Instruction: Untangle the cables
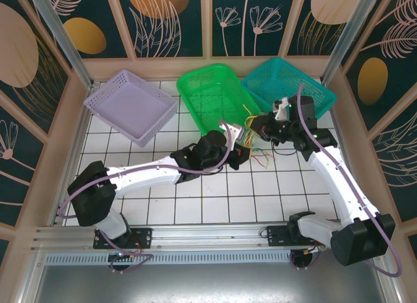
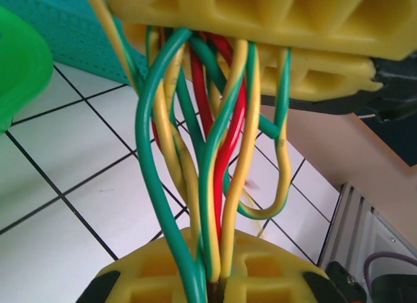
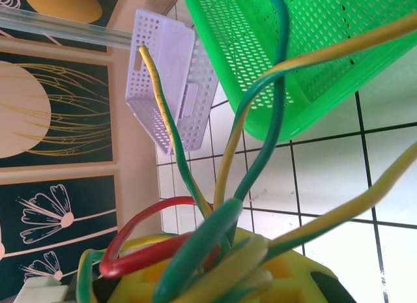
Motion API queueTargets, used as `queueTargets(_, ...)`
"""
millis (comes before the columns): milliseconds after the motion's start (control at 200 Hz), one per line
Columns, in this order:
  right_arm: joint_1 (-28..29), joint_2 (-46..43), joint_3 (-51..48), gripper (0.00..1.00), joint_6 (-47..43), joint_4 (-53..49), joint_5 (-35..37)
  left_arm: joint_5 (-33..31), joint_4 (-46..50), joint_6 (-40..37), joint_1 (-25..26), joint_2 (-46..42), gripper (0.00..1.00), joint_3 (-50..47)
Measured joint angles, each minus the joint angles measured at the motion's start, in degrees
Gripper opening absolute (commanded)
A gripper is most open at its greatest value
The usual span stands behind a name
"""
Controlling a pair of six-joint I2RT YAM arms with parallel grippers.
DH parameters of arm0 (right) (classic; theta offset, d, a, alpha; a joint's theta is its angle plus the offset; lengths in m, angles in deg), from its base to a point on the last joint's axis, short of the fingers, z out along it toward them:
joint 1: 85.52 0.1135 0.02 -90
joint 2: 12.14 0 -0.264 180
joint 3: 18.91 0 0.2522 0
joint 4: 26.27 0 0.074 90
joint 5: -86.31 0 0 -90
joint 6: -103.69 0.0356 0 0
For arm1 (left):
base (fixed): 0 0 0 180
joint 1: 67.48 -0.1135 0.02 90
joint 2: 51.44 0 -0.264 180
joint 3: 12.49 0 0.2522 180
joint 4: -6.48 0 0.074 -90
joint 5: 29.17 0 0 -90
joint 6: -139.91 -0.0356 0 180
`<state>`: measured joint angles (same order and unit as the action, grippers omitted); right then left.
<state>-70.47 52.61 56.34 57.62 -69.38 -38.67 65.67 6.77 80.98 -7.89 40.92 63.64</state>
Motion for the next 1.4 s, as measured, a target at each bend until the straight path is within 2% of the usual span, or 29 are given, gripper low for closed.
queueTargets(55,-0.3,0.1,0.1,0.06,-0.3,-0.5,-0.1,0.1,0.0,0.0,0.0,0.0,0.0,0.0)
queueTargets(170,-1.4,0.1,0.3,0.33,-1.3,-1.7,-1.1,0.0,0.0,0.1,0.1,-0.4,0.0,-0.3)
queueTargets(230,-2.0,-0.4,0.4,0.42,-2.5,-2.8,-0.8,-0.6,0.1,0.6,-0.1,-1.1,0.0,-1.3)
queueTargets(300,-2.7,-1.8,0.5,0.47,-3.5,-3.7,0.8,-0.9,0.5,1.4,-0.3,-1.9,0.0,-2.4)
queueTargets(450,-3.2,-8.2,-0.7,0.52,-4.9,-3.3,3.7,-0.8,0.9,2.8,-0.4,-2.4,0.0,-3.2)
queueTargets(676,-3.0,-14.4,-8.6,0.52,-6.5,-2.2,8.5,-0.8,1.8,3.7,-0.4,-2.8,0.0,-3.2)
queueTargets(861,-3.1,-19.3,-14.4,0.47,-1.6,-1.4,11.3,-0.7,1.9,4.1,-0.4,-3.5,0.0,-3.2)
queueTargets(1146,-3.1,-18.8,-16.9,0.47,3.1,3.0,11.4,0.0,2.3,4.2,-0.4,-3.7,0.0,-3.2)
queueTargets(1341,-3.1,-20.4,-19.6,0.35,6.8,3.9,12.6,0.5,5.7,4.1,-0.4,-4.8,0.0,-3.2)
queueTargets(1401,-3.2,-20.5,-21.2,0.34,7.6,3.8,13.7,-0.7,8.0,4.1,-0.4,-5.8,0.0,-3.2)
